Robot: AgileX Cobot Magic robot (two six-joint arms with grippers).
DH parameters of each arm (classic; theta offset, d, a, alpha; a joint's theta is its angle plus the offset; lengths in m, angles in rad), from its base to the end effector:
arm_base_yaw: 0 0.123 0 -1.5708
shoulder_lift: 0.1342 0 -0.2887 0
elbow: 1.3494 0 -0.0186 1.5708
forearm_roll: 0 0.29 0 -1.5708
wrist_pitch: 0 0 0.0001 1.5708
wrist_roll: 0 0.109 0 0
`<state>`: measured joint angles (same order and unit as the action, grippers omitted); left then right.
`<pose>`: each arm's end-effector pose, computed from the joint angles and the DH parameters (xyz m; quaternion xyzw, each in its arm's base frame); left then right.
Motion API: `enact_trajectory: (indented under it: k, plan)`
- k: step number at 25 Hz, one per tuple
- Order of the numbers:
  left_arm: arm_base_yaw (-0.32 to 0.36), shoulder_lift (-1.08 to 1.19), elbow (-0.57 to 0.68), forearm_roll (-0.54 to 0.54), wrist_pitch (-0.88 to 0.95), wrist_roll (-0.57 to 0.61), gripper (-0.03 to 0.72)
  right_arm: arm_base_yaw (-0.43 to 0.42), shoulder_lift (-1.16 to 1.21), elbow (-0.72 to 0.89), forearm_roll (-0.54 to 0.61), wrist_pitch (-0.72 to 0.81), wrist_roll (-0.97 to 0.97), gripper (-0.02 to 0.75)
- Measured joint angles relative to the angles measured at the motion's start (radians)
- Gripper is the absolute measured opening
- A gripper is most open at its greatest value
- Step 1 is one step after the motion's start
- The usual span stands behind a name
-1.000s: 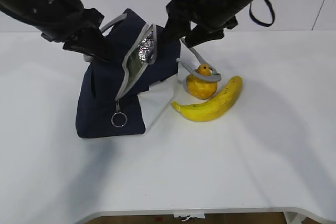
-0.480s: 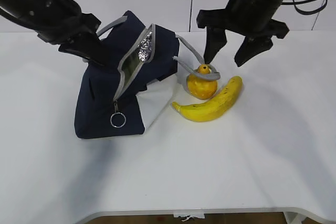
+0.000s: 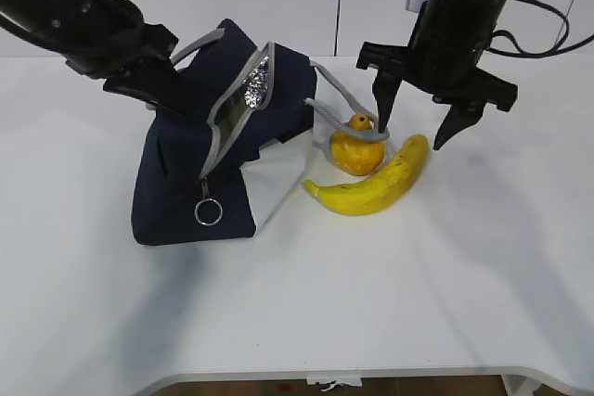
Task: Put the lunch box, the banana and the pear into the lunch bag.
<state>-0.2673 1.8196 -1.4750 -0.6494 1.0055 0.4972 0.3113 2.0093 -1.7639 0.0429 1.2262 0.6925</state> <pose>0.4008 -0.1675 0.2492 0.2310 0.9165 -0.2738 0.1779 0.4421 0.1469 0.2313 0.1938 0.9764 0.0630 0.0716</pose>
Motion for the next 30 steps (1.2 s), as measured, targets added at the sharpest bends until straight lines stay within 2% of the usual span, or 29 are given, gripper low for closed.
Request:
enact_trajectory:
  k: [12,20,30]
  plan:
    - [0.000,0.000,0.000,0.002,0.000,0.000,-0.006,0.000,0.097,0.000,-0.050,-0.004,0.147,0.517]
    - [0.000,0.000,0.000,0.010,0.000,0.000,-0.006,0.000,0.117,0.000,-0.077,-0.083,0.290,0.512]
    - [0.000,0.000,0.000,0.033,0.000,0.000,-0.006,0.000,0.173,-0.002,-0.089,-0.090,0.326,0.510]
